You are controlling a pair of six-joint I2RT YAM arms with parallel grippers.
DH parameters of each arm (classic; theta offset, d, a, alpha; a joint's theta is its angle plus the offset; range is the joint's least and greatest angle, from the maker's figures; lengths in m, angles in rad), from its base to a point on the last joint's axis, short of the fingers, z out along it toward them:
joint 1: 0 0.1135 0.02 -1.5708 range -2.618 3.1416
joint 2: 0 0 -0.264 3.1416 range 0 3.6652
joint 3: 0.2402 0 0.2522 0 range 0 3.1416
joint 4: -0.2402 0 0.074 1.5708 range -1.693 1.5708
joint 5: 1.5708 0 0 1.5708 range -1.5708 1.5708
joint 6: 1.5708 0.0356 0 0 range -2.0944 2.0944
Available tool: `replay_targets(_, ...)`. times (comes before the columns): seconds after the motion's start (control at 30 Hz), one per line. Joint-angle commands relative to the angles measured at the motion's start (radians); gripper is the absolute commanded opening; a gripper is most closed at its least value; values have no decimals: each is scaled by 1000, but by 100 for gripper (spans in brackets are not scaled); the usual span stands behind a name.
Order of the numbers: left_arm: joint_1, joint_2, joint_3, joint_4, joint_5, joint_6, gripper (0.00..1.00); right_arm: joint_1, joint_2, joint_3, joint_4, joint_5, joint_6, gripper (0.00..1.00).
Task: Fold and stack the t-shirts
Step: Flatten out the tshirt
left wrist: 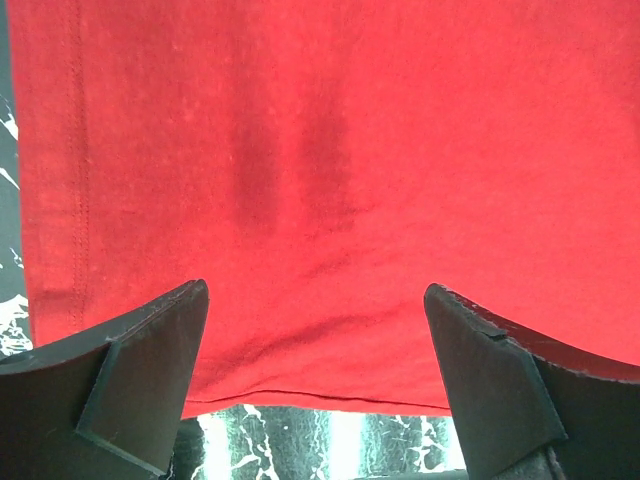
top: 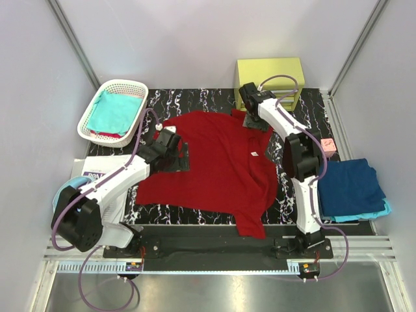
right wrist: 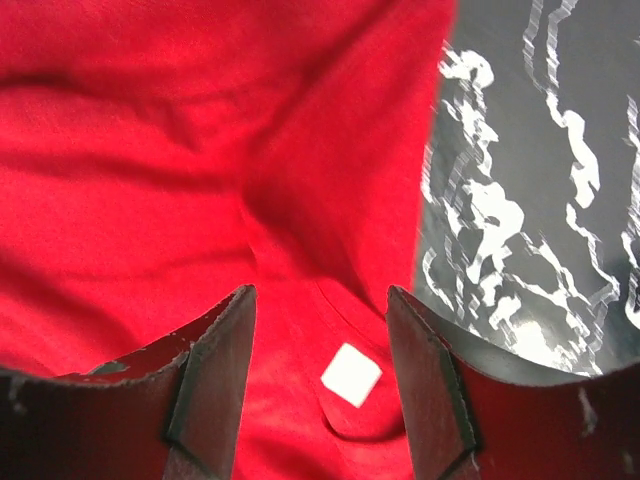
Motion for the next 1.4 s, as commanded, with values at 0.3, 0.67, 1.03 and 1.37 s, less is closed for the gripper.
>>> replay_targets(0.3,-7,-26,-16,27,50,13,95,0,101,108,-23,-6,-40,56)
replay_targets(0.67,-18,-9,-14,30,49,14,95,-3,113,-9,0,-5,-47,47)
replay_targets(1.03,-21,-13,-27,26,43,8,95,-51,20,-93,-14,109,9,0)
replay_targets(1.37,-21,154,36,21,106,-21,95,-117,-108,-127,-52,204,28,0)
